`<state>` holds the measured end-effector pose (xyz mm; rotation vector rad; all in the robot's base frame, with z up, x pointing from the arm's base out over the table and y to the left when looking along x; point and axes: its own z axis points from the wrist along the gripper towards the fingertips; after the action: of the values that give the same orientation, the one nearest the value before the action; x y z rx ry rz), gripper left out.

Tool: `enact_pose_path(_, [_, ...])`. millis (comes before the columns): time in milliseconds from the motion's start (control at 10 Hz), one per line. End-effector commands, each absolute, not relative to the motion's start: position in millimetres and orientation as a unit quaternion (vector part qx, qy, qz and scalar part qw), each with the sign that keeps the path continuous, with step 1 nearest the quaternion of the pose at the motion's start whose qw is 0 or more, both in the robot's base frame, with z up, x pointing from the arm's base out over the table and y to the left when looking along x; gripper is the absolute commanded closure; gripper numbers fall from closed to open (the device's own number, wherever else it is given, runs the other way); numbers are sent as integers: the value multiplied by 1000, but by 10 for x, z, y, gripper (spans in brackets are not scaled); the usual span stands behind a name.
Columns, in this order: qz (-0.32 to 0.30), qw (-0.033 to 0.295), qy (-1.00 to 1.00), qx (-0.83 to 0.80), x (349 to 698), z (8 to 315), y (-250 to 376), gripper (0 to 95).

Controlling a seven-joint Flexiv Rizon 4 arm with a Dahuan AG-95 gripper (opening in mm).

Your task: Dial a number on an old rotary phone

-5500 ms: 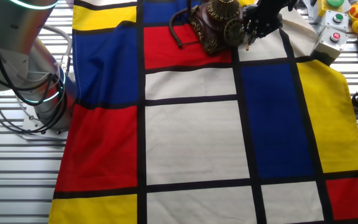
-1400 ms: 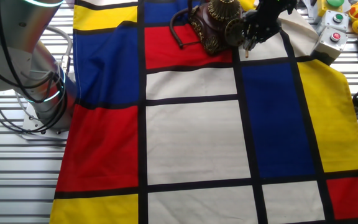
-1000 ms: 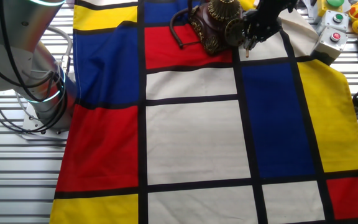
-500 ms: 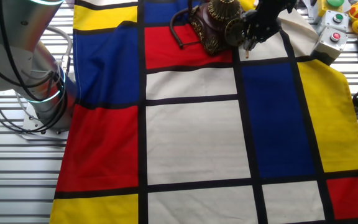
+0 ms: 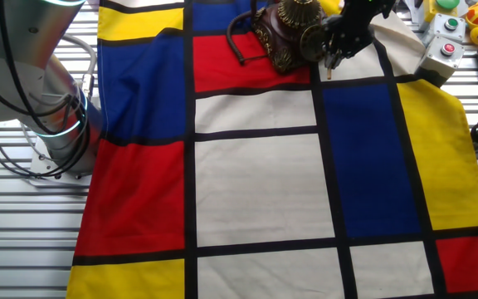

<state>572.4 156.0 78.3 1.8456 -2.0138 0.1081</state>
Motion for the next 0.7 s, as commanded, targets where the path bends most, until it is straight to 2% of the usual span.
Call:
enact_pose_path(100, [42, 201, -719, 664, 5720, 770, 1550, 950])
enact_pose_path(700, [42, 195, -720, 664, 5727, 739, 1536, 950])
